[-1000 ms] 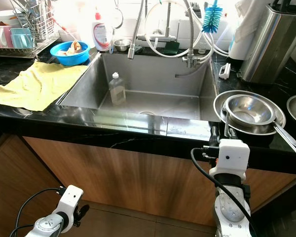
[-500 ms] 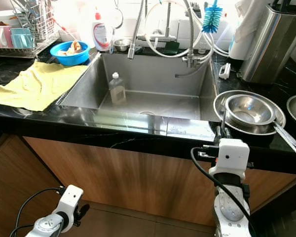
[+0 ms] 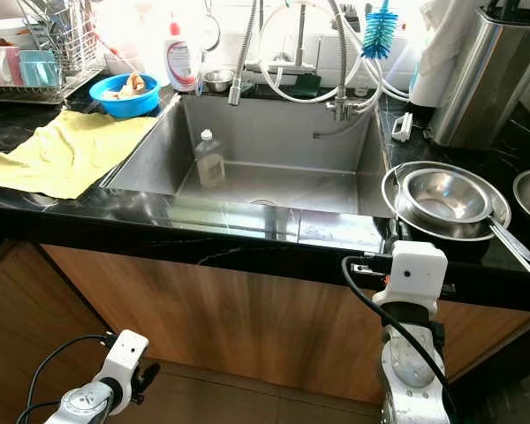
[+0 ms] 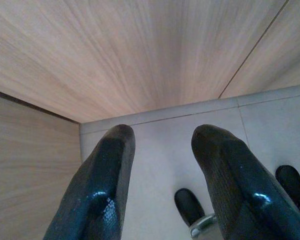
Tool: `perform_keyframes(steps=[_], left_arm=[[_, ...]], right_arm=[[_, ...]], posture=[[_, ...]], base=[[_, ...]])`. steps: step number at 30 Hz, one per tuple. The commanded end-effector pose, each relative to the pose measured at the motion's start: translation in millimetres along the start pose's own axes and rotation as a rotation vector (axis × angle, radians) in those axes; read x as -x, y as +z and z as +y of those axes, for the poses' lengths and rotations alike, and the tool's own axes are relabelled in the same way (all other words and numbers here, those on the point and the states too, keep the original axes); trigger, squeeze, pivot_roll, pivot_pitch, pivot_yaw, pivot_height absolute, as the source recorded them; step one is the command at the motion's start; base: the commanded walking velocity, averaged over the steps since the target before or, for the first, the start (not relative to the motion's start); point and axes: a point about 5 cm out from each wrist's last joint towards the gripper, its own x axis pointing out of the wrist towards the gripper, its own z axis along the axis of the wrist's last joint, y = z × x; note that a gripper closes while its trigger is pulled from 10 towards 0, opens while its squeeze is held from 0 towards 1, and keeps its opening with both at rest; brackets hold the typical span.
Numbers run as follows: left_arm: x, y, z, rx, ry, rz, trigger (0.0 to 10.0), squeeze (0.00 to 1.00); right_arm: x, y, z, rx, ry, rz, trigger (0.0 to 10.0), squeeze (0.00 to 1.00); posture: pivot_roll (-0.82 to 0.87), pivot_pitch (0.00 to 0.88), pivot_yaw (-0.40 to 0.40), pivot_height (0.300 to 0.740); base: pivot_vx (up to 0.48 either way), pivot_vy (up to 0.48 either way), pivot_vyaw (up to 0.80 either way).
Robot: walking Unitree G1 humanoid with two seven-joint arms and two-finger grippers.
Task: Kitchen organization
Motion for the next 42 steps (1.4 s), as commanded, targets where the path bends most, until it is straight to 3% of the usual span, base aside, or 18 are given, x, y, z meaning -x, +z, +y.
perform_keyframes(steps=[1, 8, 14, 16, 17, 18, 26, 27, 33, 42], left_arm=[[0.8, -0.2, 3.2, -0.007, 0.014, -0.001, 10.0, 0.0], [0.8, 1.8, 5.5, 0.001, 0.037, -0.018, 10.0, 0.0], [0.7, 3.7, 5.9, 0.007, 0.054, -0.035, 10.0, 0.0], [0.6, 3.7, 5.9, 0.007, 0.057, -0.036, 10.0, 0.0], [0.7, 3.6, 6.0, 0.007, 0.059, -0.035, 10.0, 0.0], [0.7, 3.5, 6.1, 0.008, 0.061, -0.035, 10.0, 0.0], [0.5, 2.4, 5.1, 0.008, 0.06, -0.026, 10.0, 0.0], [0.4, 2.5, 4.8, 0.01, 0.06, -0.026, 10.0, 0.0], [-0.1, 2.6, 3.2, 0.015, 0.059, -0.028, 10.0, 0.0], [-0.3, 2.3, 2.5, 0.022, 0.059, -0.024, 10.0, 0.0]], right_arm=[[-3.1, 6.9, 1.9, -0.01, 0.005, -0.028, 0.0, 0.0], [-8.1, 14.3, 3.0, 0.005, 0.022, -0.056, 0.0, 0.0], [-28.1, 28.7, 10.1, 0.002, 0.092, -0.114, 0.0, 0.0], [-33.3, 31.5, 12.6, 0.002, 0.111, -0.124, 0.5, 0.0], [-40.3, 34.1, 15.7, 0.003, 0.135, -0.128, 8.7, 0.0], [-47.6, 35.5, 18.4, 0.006, 0.16, -0.121, 10.0, 0.0], [-81.5, 30.5, 23.9, -0.025, 0.224, 0.011, 10.0, 0.0], [-91.1, 33.9, 27.8, -0.049, 0.26, 0.023, 10.0, 0.0], [-110.8, 44.2, 36.5, -0.111, 0.344, 0.042, 10.0, 0.0], [-136.9, 27.0, 45.7, -0.175, 0.423, 0.242, 10.0, 0.0]], posture=[[-0.13, 0.0, 0.041, 0.74], [-0.13, 0.0, 0.04, 0.74], [-0.13, 0.0, 0.043, 0.74], [-0.13, 0.0, 0.045, 0.74], [-0.13, 0.0, 0.045, 0.74], [-0.13, 0.0, 0.047, 0.74], [-0.13, 0.0, 0.051, 0.74], [-0.13, 0.0, 0.05, 0.74], [-0.13, 0.0, 0.048, 0.74], [-0.12, 0.0, 0.041, 0.74]], base=[[0.0, 0.0, 0.0], [0.0, 0.0, 0.0], [0.0, 0.0, 0.0], [0.0, 0.0, 0.0], [0.0, 0.0, 0.0], [0.0, 0.0, 0.0], [0.0, 0.0, 0.0], [0.0, 0.0, 0.0], [0.0, 0.0, 0.0], [0.0, 0.0, 0.0]])
